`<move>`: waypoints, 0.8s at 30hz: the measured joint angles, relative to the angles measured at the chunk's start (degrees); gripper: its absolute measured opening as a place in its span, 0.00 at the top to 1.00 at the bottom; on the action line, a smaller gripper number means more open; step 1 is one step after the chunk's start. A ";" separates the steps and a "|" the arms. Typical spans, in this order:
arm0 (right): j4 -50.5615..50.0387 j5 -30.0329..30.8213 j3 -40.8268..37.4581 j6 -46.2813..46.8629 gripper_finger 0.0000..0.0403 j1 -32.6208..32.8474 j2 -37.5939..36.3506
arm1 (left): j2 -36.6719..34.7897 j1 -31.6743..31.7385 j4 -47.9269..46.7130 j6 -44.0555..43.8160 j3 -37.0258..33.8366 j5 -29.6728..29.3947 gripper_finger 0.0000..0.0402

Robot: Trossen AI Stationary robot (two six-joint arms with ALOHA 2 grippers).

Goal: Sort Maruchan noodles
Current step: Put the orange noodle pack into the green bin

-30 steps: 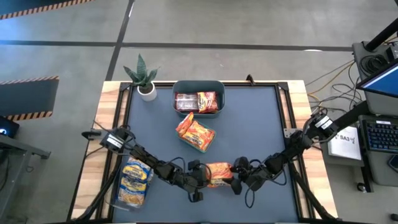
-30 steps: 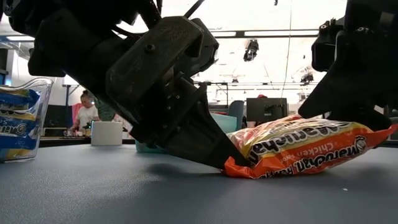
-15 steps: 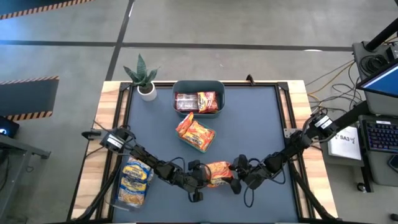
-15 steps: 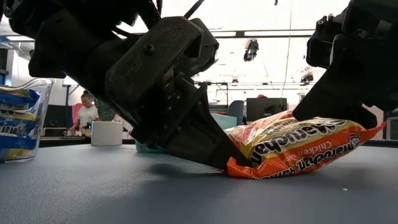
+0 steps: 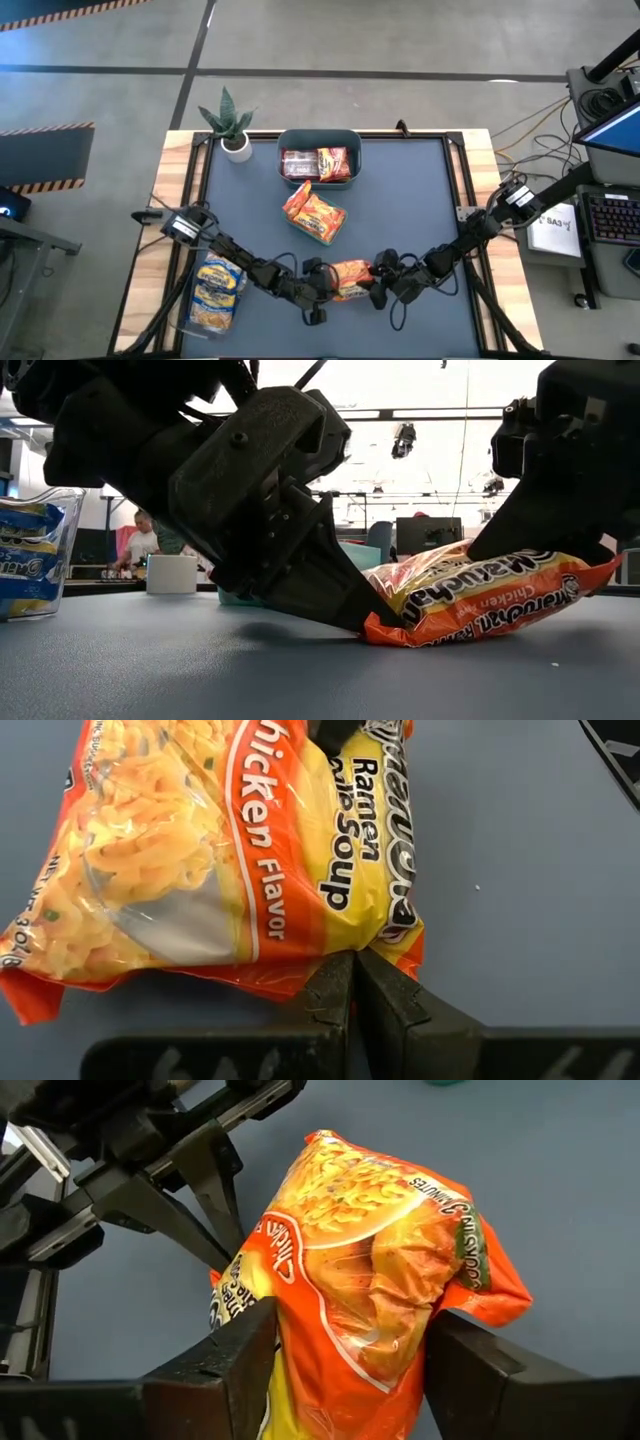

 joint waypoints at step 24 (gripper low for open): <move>2.07 1.28 3.30 -16.79 0.52 0.88 -0.16 | -4.80 -0.63 -5.52 1.52 -0.24 -1.60 0.84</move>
